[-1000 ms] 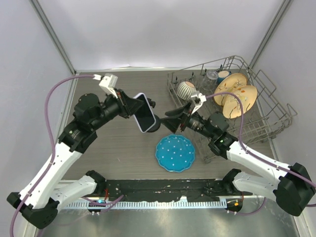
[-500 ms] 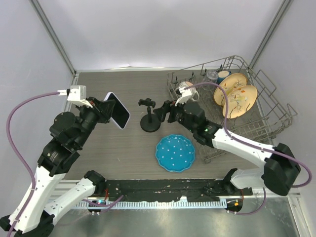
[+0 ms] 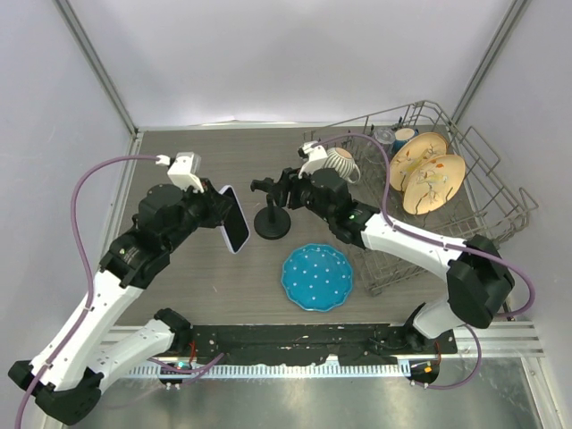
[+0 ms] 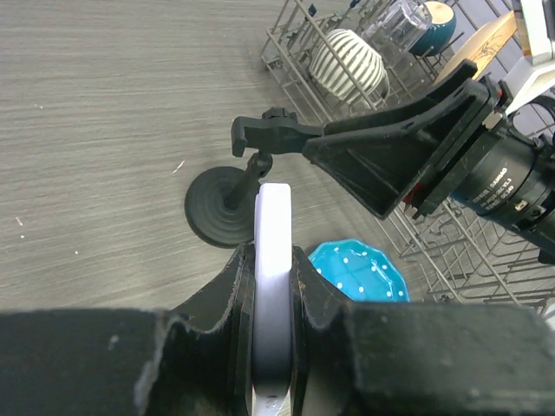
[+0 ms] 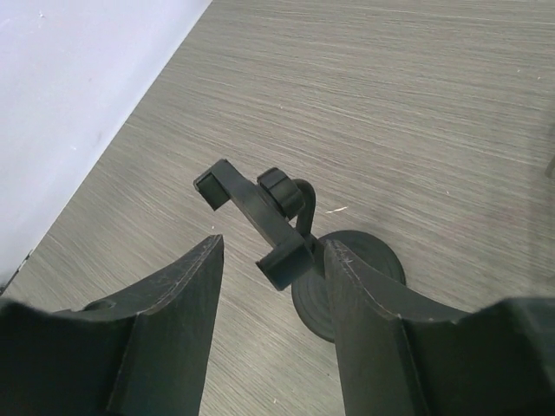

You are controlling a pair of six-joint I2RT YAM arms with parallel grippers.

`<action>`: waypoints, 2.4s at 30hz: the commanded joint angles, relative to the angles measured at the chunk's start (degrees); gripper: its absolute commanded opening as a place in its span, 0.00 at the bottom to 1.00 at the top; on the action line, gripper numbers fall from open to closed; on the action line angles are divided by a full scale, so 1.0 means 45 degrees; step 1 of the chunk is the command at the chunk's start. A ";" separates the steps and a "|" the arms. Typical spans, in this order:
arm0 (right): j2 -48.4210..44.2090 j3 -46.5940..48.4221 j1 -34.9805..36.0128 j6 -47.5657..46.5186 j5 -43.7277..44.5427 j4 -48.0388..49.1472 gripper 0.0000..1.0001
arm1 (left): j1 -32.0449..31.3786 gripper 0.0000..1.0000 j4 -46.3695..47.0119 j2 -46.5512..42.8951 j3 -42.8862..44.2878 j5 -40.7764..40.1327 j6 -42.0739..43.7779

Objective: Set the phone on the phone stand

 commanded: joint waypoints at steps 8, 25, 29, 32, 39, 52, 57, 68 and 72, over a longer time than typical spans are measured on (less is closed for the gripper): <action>0.0508 0.1122 0.0032 -0.0415 -0.0096 -0.0538 0.46 | 0.0013 0.00 0.1406 -0.1074 -0.0174 -0.0897 -0.0065; 0.0723 0.1998 -0.0748 -0.3108 -0.4994 -0.1668 0.01 | 0.0013 0.00 0.1152 -0.0156 0.0490 0.2025 0.0345; 0.0840 0.2411 -0.0827 -0.4378 -0.6092 -0.2666 0.01 | 0.0013 0.00 0.1347 -0.0293 0.0489 0.2635 0.0696; 0.0976 0.2858 -0.0846 -0.5217 -0.6093 -0.3404 0.01 | 0.0013 0.00 0.1619 -0.0527 0.0451 0.2966 0.0911; 0.1308 0.4207 -0.0671 -0.7171 -0.6190 -0.5264 0.01 | 0.0012 0.00 0.2363 -0.1036 0.0216 0.3396 0.1009; 0.1954 0.4855 0.0091 -0.6591 -0.6034 -0.5231 0.12 | 0.0013 0.00 0.2968 -0.0273 0.1193 0.1998 0.1107; 0.1504 0.4304 0.0091 -0.5048 -0.6073 -0.4249 0.40 | 0.0013 0.00 0.3592 -0.0995 0.0783 0.0879 0.1223; 0.0393 0.3003 0.0091 -0.4206 -0.4785 -0.3745 0.50 | 0.0013 0.00 0.3554 -0.0567 0.1446 0.0799 0.1712; -0.0603 0.1047 0.0324 -0.4087 -0.3791 -0.0781 0.47 | 0.0013 0.00 0.3963 -0.0488 0.1233 0.1130 0.1908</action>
